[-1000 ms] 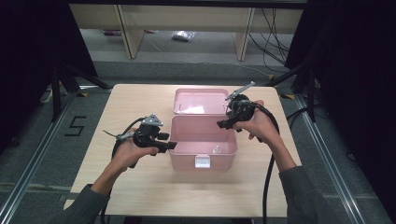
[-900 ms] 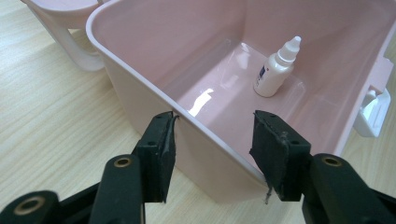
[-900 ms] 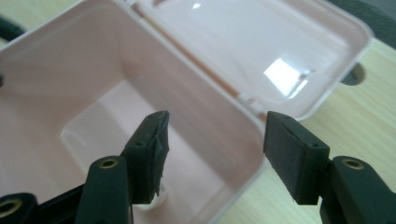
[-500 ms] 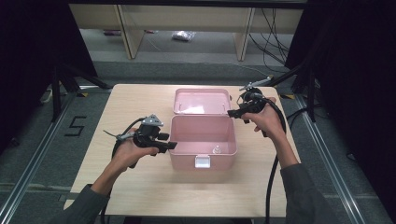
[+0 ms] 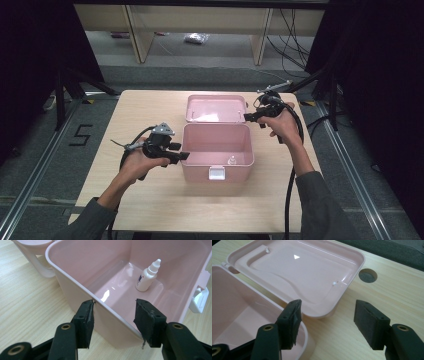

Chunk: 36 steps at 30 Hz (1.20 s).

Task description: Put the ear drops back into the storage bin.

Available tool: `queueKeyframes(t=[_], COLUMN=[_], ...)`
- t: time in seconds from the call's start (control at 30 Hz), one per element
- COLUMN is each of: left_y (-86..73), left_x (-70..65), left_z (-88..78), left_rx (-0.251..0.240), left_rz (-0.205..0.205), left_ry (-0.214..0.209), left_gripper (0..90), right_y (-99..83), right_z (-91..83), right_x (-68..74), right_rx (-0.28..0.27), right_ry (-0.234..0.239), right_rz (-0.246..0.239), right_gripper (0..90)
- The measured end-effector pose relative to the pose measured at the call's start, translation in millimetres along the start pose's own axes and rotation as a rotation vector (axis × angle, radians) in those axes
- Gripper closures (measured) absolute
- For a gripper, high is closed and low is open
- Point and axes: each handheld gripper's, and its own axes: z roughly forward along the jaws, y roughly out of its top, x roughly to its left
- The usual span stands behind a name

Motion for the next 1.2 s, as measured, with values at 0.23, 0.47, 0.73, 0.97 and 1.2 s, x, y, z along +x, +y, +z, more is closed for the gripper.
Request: queueKeyframes(t=[0.23,0.47,0.73,0.97,1.2], left_y=[0.0,1.2,11.1,26.3,33.0], left_x=[-0.4,3.1,13.0,31.2,47.0], left_z=[0.1,-0.1,-0.2,8.0,19.5], left_rx=[-0.004,-0.014,-0.069,-0.119,-0.064], left_rz=[-0.005,-0.016,-0.034,-0.059,-0.095], left_ry=[-0.011,-0.022,-0.006,-0.003,-0.007], left_gripper=[49.4,48.4,46.5,45.8,45.4], right_y=[3.6,4.3,4.1,7.8,8.0], right_z=[7.9,10.7,12.9,17.0,24.4], right_x=[-9.2,-8.6,-12.7,-14.4,-17.0], right_rx=[0.003,-0.002,-0.027,-0.029,-0.038], right_ry=[-0.018,-0.017,-0.028,-0.029,-0.034], right_rz=[0.006,0.041,0.027,0.034,0.044], right_gripper=[40.4,40.2,39.6,39.7,40.4])
